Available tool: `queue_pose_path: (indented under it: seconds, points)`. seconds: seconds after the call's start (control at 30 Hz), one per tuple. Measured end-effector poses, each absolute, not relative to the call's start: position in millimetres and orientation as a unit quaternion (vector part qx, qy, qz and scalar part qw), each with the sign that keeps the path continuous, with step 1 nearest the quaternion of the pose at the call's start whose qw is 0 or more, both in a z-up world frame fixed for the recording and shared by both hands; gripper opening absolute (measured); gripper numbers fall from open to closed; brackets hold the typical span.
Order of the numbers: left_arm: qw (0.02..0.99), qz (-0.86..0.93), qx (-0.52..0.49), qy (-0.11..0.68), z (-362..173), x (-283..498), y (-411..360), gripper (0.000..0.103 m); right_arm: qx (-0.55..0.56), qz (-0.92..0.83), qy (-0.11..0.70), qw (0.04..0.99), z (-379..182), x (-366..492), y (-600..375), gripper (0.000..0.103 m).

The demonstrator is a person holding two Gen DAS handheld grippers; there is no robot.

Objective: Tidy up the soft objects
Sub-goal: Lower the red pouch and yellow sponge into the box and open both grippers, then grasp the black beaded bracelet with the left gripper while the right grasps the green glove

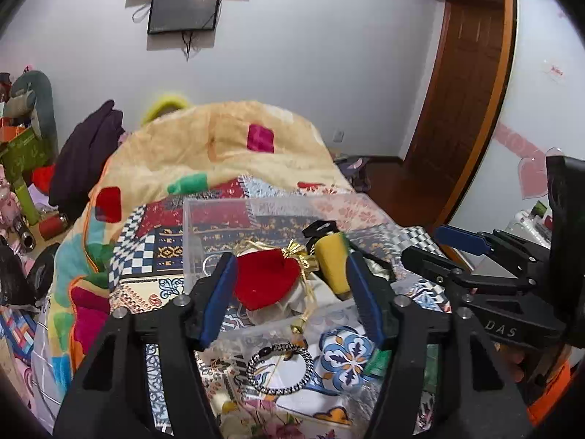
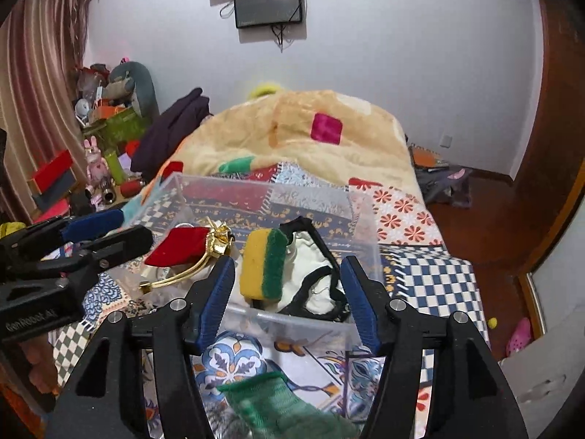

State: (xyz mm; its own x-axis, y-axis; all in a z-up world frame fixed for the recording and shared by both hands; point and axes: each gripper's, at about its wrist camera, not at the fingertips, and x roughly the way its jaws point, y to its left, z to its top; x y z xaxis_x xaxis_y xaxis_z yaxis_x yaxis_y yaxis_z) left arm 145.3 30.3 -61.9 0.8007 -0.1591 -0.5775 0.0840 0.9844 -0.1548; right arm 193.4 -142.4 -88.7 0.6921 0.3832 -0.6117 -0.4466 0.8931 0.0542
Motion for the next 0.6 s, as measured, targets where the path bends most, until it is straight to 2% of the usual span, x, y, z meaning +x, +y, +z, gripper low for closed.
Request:
queue_pose_path:
  seconds: [0.13, 0.3, 0.6]
  points:
    - [0.952, -0.06, -0.057, 0.293, -52.3, 128.7, 30.0, 0.076, -0.035, 0.236, 0.302, 0.923, -77.7, 176.6, -156.0, 0.071]
    - [0.953, -0.057, -0.046, 0.294, -57.7, 111.2, 28.3, 0.087, -0.035, 0.242, 0.298, 0.923, -78.0, 162.5, -166.2, 0.078]
    - [0.934, -0.04, -0.021, 0.354, -107.6, 113.6, 30.9, 0.086, -0.036, 0.243, 0.352, 0.903, -119.9, 154.4, -175.5, 0.079]
